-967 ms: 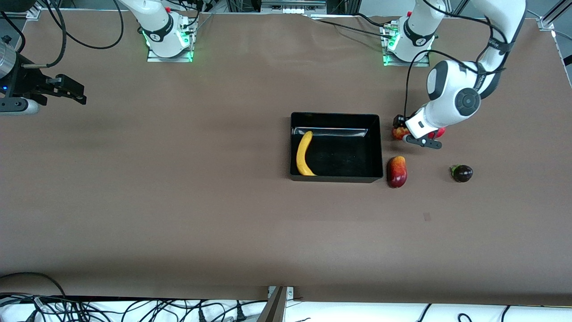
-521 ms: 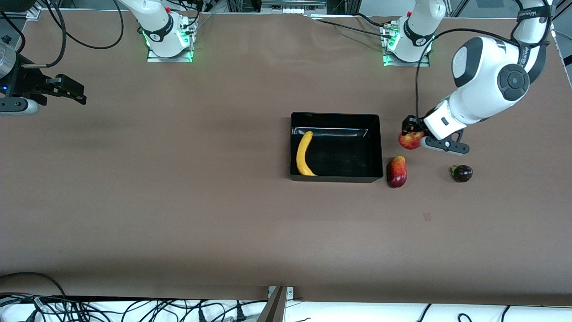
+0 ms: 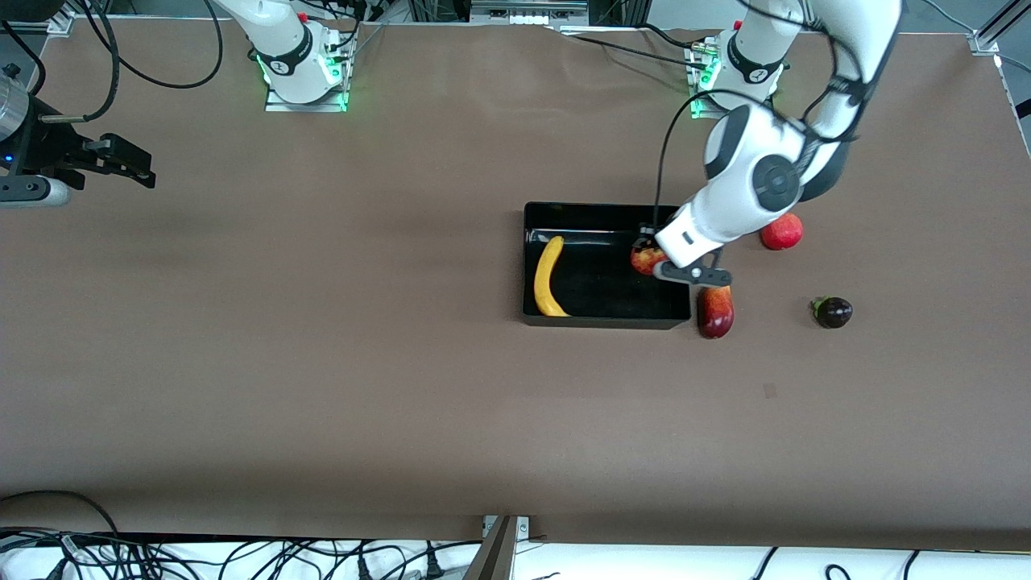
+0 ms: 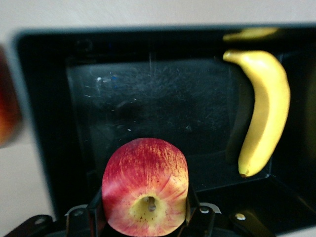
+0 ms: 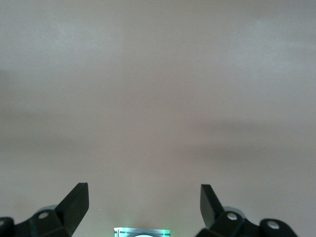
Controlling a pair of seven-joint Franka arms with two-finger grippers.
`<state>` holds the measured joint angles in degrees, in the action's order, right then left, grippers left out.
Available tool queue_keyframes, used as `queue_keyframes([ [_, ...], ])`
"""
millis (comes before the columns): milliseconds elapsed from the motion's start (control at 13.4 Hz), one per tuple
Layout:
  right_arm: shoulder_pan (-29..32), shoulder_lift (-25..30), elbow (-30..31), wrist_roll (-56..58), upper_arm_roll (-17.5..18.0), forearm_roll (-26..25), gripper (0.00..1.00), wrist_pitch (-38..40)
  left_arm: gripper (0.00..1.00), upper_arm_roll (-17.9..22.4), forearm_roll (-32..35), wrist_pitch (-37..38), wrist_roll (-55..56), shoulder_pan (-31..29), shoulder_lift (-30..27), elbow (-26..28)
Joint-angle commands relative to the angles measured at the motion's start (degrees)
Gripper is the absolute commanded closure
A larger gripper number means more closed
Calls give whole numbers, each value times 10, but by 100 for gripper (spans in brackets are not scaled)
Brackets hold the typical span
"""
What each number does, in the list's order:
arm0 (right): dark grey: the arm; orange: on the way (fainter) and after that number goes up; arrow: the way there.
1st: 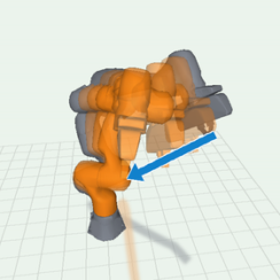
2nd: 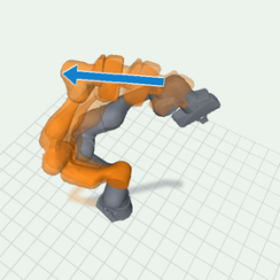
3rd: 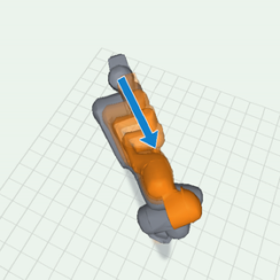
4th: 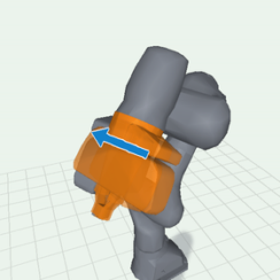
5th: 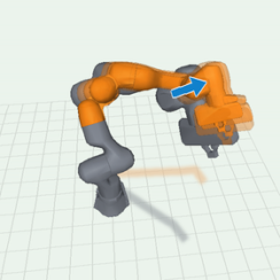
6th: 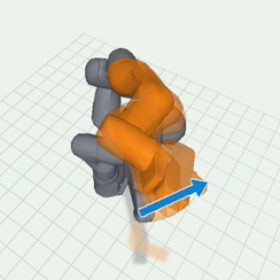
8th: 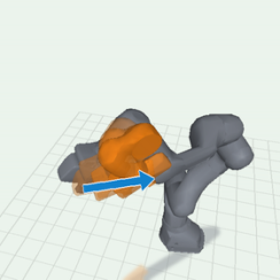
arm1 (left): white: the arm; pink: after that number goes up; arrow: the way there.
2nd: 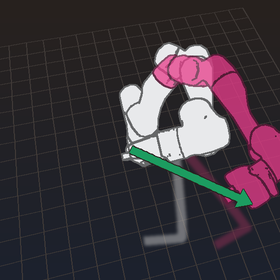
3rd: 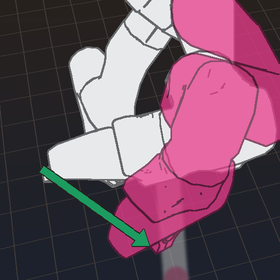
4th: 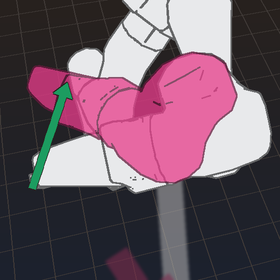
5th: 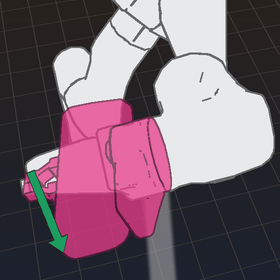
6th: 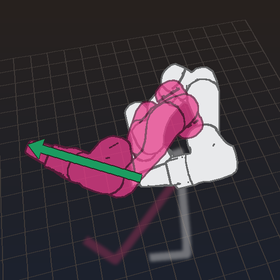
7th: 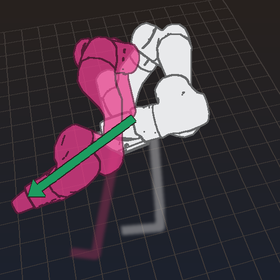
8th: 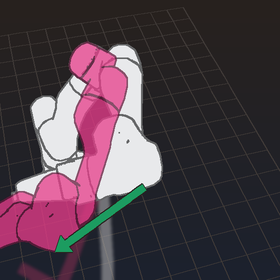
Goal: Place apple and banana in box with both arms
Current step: 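Lower the red apple into the tray beside the banana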
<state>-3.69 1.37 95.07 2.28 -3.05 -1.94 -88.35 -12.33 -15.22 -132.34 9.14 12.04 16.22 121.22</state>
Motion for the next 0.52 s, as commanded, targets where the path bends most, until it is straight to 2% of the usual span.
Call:
queue_keyframes([
  [0,3,2,-9,-6,2,10,0,12,100,2,-5,-24,10,10,33,-14],
  [372,3,2,-9,-5,3,10,0,13,100,3,62,-28,17,12,43,-14],
  [447,3,2,-9,-5,3,10,0,15,93,3,61,-28,17,12,49,-14],
])
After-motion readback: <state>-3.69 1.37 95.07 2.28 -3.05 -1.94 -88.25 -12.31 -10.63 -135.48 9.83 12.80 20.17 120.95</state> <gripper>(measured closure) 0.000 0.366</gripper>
